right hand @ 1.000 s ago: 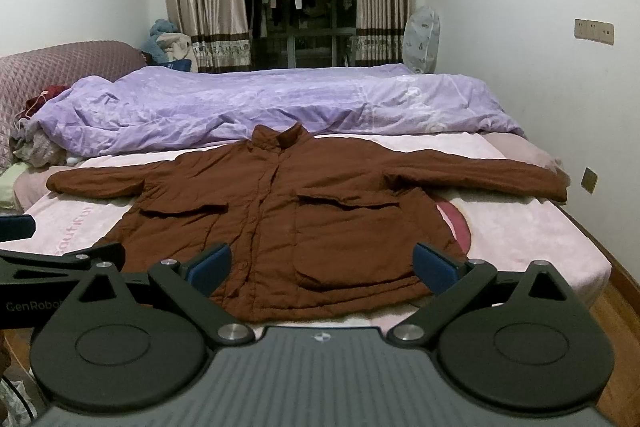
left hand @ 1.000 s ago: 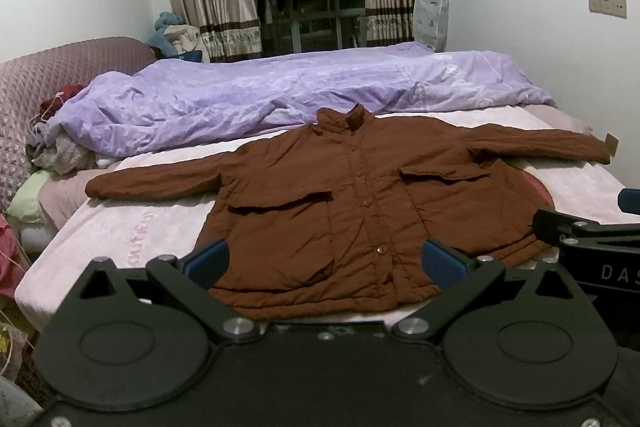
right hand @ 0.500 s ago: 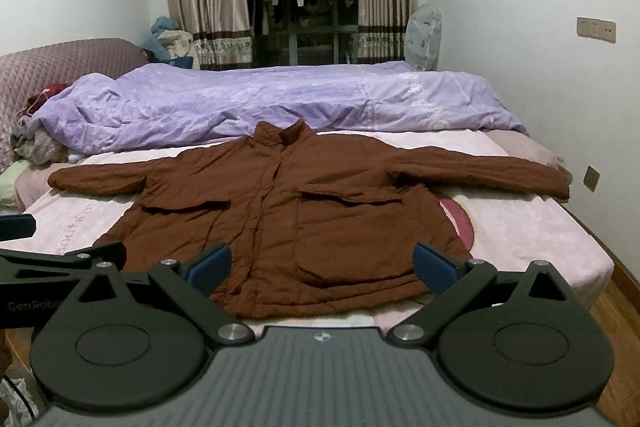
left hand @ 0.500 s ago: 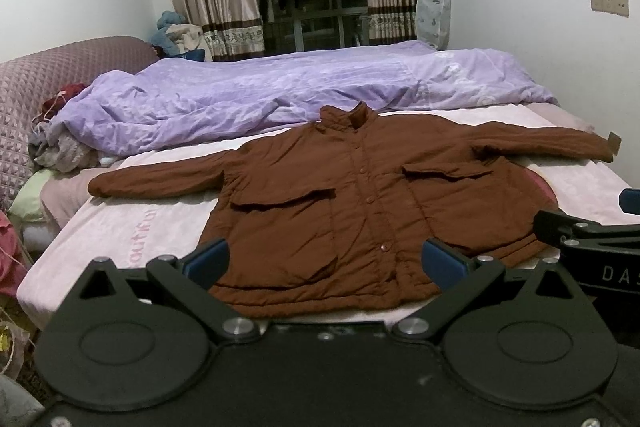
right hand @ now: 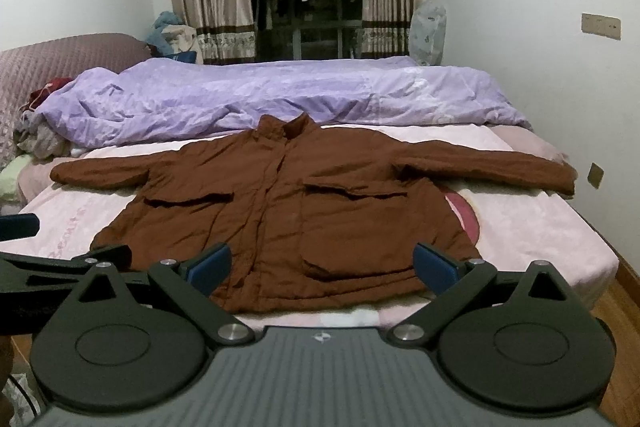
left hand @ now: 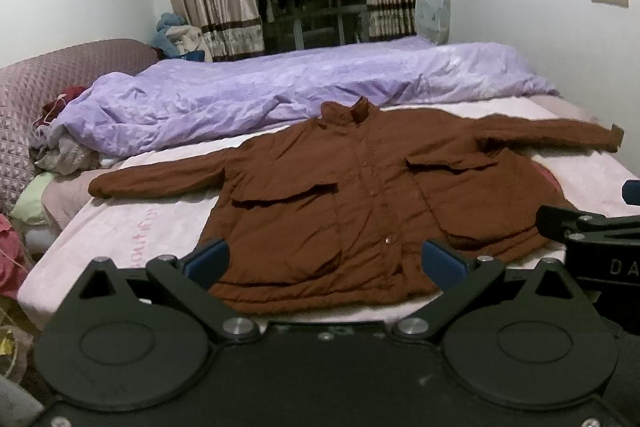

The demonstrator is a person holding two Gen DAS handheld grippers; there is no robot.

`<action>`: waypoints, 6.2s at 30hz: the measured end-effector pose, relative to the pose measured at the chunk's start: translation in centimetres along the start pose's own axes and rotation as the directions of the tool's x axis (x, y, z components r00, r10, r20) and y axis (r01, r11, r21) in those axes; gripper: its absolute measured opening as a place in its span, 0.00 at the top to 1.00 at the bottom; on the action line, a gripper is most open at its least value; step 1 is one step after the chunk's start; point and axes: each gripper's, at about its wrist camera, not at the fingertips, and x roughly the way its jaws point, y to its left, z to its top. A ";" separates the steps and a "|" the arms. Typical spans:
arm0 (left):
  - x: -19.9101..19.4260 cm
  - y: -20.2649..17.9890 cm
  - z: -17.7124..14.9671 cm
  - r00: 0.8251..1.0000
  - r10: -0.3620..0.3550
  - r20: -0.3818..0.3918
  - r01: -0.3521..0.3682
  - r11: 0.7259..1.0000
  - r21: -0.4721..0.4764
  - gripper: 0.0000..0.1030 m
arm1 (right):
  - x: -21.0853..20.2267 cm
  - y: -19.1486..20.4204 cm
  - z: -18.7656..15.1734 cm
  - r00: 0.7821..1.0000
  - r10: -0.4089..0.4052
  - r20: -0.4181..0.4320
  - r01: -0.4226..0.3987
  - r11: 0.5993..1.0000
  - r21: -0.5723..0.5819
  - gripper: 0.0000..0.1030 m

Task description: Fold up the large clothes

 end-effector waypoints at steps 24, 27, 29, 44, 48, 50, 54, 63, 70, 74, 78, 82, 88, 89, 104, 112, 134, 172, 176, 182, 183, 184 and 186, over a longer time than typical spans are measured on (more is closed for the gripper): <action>43.4 47.0 6.2 0.812 0.377 -0.446 -0.579 0.616 -0.534 0.00 | 26.3 -7.7 6.1 0.956 -0.201 -0.213 0.208 0.978 0.011 0.00; 47.3 50.5 5.6 0.769 0.360 -0.528 -0.632 0.548 -0.548 0.00 | 28.2 -9.4 6.2 0.941 -0.234 -0.245 0.255 0.965 0.057 0.00; 48.7 50.8 5.8 0.751 0.415 -0.514 -0.657 0.544 -0.521 0.00 | 29.0 -10.4 6.5 0.939 -0.230 -0.255 0.259 0.962 0.087 0.00; 44.8 35.2 16.4 0.937 0.290 -0.195 -0.346 0.850 -0.397 0.91 | 31.3 -15.1 7.9 0.916 -0.306 -0.258 0.298 0.952 -0.071 0.00; 42.1 22.1 21.1 0.977 0.205 -0.058 -0.213 0.944 -0.252 0.91 | 32.5 -17.3 8.8 0.923 -0.275 -0.269 0.271 0.961 -0.053 0.00; 40.9 16.4 22.5 0.996 0.092 -0.009 -0.091 0.965 -0.244 0.91 | 33.1 -17.7 9.0 0.930 -0.248 -0.273 0.245 0.969 -0.045 0.00; 40.3 4.4 24.2 0.990 -0.130 0.053 0.139 0.958 -0.249 0.91 | 34.1 -17.7 9.5 0.934 -0.225 -0.277 0.219 0.974 -0.051 0.00; 45.6 -11.7 21.4 0.946 -0.323 -0.041 0.311 0.934 -0.175 0.91 | 35.1 -18.4 8.8 0.929 -0.208 -0.305 0.215 0.977 -0.010 0.00; 48.2 -18.5 15.1 0.910 -0.374 -0.181 0.357 0.927 -0.117 0.82 | 35.3 -17.8 8.4 0.920 -0.247 -0.304 0.240 0.969 -0.060 0.00; 49.2 -19.7 13.7 0.912 -0.361 -0.196 0.352 0.933 -0.078 0.68 | 35.7 -17.9 8.3 0.912 -0.251 -0.324 0.245 0.968 -0.059 0.00; 48.1 -18.8 14.3 0.893 -0.403 -0.198 0.397 0.915 -0.073 0.45 | 35.8 -18.1 8.2 0.907 -0.262 -0.329 0.257 0.965 -0.057 0.00; 45.7 -17.1 15.4 0.885 -0.451 -0.118 0.439 0.891 -0.112 0.31 | 35.8 -18.1 8.1 0.907 -0.266 -0.327 0.264 0.963 -0.052 0.00; 47.8 -16.9 14.3 0.858 -0.485 -0.168 0.465 0.873 -0.145 0.24 | 35.9 -18.1 8.1 0.903 -0.273 -0.333 0.270 0.961 -0.056 0.00; 48.2 -17.7 13.8 0.865 -0.460 -0.199 0.446 0.888 -0.115 0.24 | 35.9 -18.2 8.1 0.903 -0.274 -0.332 0.272 0.961 -0.054 0.00; 47.0 -22.8 12.8 0.919 -0.337 -0.206 0.369 0.918 0.143 0.21 | 35.6 -19.6 7.8 0.891 -0.293 -0.346 0.300 0.953 -0.037 0.00; 43.9 -20.6 15.4 0.946 -0.300 -0.121 0.311 0.947 0.085 0.20 | 35.1 -20.8 7.8 0.891 -0.297 -0.344 0.315 0.949 -0.005 0.00; 42.9 -10.7 18.7 0.983 -0.148 -0.106 0.150 0.989 0.008 0.16 | 31.0 -39.1 4.6 0.868 -0.378 -0.323 0.487 0.777 0.399 0.00; 47.6 8.8 14.2 0.968 0.124 -0.217 -0.139 0.989 -0.056 0.16 | 36.6 6.2 14.2 0.982 0.160 0.096 -0.180 0.950 0.255 0.85; 48.8 9.4 13.5 0.971 0.112 -0.213 -0.128 0.990 -0.063 0.16 | 38.2 9.1 13.7 0.973 0.212 0.096 -0.230 0.936 0.265 0.85; 50.5 10.4 12.2 0.974 0.069 -0.215 -0.091 0.991 -0.094 0.14 | 41.5 11.4 10.5 0.971 0.235 0.037 -0.235 0.917 0.324 0.85; 50.7 10.5 12.1 0.975 0.062 -0.215 -0.086 0.991 -0.104 0.14 | 42.1 11.5 10.0 0.969 0.245 0.014 -0.237 0.918 0.318 0.85; 50.9 10.5 12.0 0.975 0.057 -0.214 -0.082 0.990 -0.111 0.14 | 42.5 12.1 9.6 0.969 0.248 0.001 -0.236 0.918 0.319 0.85; 51.0 10.5 11.7 0.976 0.056 -0.210 -0.083 0.989 -0.119 0.14 | 42.4 12.2 9.2 0.965 0.262 0.005 -0.247 0.904 0.348 0.85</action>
